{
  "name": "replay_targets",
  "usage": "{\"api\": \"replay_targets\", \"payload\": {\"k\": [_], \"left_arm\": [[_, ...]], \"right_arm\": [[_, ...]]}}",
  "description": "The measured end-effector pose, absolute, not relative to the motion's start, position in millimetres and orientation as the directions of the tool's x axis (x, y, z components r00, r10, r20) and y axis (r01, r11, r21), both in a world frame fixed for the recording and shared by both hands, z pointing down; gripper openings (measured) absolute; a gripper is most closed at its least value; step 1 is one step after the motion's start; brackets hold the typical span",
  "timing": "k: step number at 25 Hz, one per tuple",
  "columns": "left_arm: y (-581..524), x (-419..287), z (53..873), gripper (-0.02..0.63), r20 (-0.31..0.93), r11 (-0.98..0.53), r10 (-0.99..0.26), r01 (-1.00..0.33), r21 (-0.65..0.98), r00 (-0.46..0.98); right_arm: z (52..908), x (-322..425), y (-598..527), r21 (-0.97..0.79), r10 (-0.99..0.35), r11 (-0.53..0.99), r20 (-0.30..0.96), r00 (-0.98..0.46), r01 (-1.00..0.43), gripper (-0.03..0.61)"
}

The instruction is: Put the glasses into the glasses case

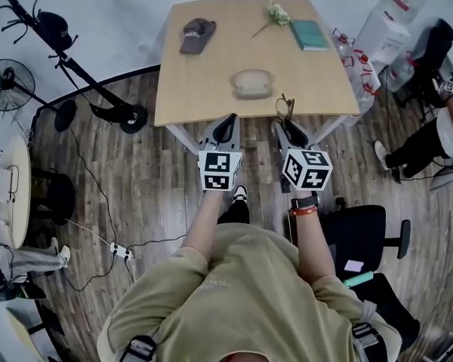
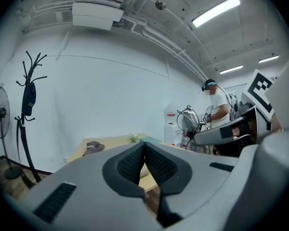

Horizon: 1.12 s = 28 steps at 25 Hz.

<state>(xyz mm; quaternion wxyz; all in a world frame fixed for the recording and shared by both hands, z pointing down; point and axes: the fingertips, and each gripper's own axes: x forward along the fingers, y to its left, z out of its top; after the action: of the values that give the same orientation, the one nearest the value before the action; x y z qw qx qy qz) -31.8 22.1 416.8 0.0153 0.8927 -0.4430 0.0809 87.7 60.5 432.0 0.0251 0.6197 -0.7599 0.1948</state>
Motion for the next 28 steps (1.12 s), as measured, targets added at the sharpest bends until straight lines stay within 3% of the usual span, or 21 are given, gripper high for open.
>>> {"api": "replay_targets", "payload": {"k": [16, 28], "left_arm": [[-191.6, -60.0, 438.6, 0.023, 0.17, -0.601, -0.787, -0.799, 0.008, 0.594], [-273.3, -18.0, 492.5, 0.022, 0.262, -0.581, -0.774, -0.811, 0.068, 0.577]], "right_arm": [[459.8, 55.2, -151.2, -0.304, -0.873, 0.241, 0.346, -0.343, -0.922, 0.115], [513.0, 110.2, -243.6, -0.391, -0.802, 0.281, 0.407, -0.438, -0.877, 0.114]]}}
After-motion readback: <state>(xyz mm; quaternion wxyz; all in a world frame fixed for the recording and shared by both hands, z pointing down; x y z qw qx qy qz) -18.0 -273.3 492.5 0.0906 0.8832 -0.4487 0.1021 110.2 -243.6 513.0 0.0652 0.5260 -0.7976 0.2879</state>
